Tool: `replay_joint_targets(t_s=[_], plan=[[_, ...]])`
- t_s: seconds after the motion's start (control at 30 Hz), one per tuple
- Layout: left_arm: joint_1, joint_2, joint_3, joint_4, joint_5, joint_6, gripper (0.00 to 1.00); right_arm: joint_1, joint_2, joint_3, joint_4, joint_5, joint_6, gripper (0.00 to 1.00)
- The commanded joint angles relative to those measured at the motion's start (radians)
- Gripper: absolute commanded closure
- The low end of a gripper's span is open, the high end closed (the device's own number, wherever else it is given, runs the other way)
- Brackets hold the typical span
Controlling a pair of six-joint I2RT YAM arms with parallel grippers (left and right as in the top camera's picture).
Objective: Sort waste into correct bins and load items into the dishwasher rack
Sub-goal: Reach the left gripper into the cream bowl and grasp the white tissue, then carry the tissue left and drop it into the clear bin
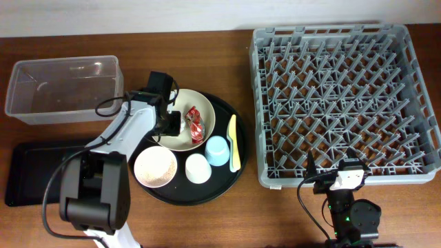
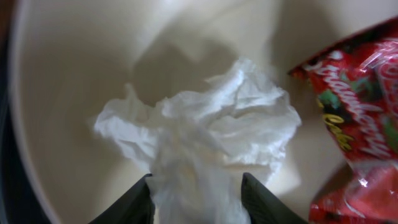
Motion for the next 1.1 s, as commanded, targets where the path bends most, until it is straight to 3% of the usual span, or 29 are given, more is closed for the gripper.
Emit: replay_joint_targets(t_s=[0.0, 0.07, 0.1, 0.13, 0.17, 0.53, 0.87, 1.07], plan=[[0.000, 0.007, -0.005, 0.029, -0.008, -0.006, 0.62, -0.008, -0.006, -0.005, -0.005, -0.010, 0.002, 0.02], [0.000, 0.007, -0.005, 0.029, -0.008, -0.006, 0.65, -0.008, -0.006, -0.005, -0.005, -0.009, 0.002, 0.02], [0.000, 0.007, -0.005, 0.029, -0.008, -0.006, 0.73, -0.008, -0.006, -0.005, -0.005, -0.010, 0.002, 0.02], [0.000, 0.007, -0.005, 0.034, -0.008, -0.006, 0.91, -0.008, -0.006, -0.005, -0.005, -0.010, 0.002, 0.02], [0.000, 0.007, 0.006, 0.039, -0.008, -0.006, 0.99, -0.008, -0.006, -0.005, -0.005, -0.010, 0.002, 0.02], [0.045, -0.106, 0.456, -0.233, -0.012, -0.006, 0.99, -0.008, -0.006, -0.005, -0.005, -0.010, 0.002, 0.02], [0.467, -0.129, 0.468, -0.219, -0.153, -0.006, 0.99, -0.008, -0.006, -0.005, -0.005, -0.010, 0.002, 0.02], [0.558, -0.013, 0.468, -0.200, -0.154, -0.005, 0.99, -0.008, -0.006, -0.005, -0.005, -0.010, 0.002, 0.02]])
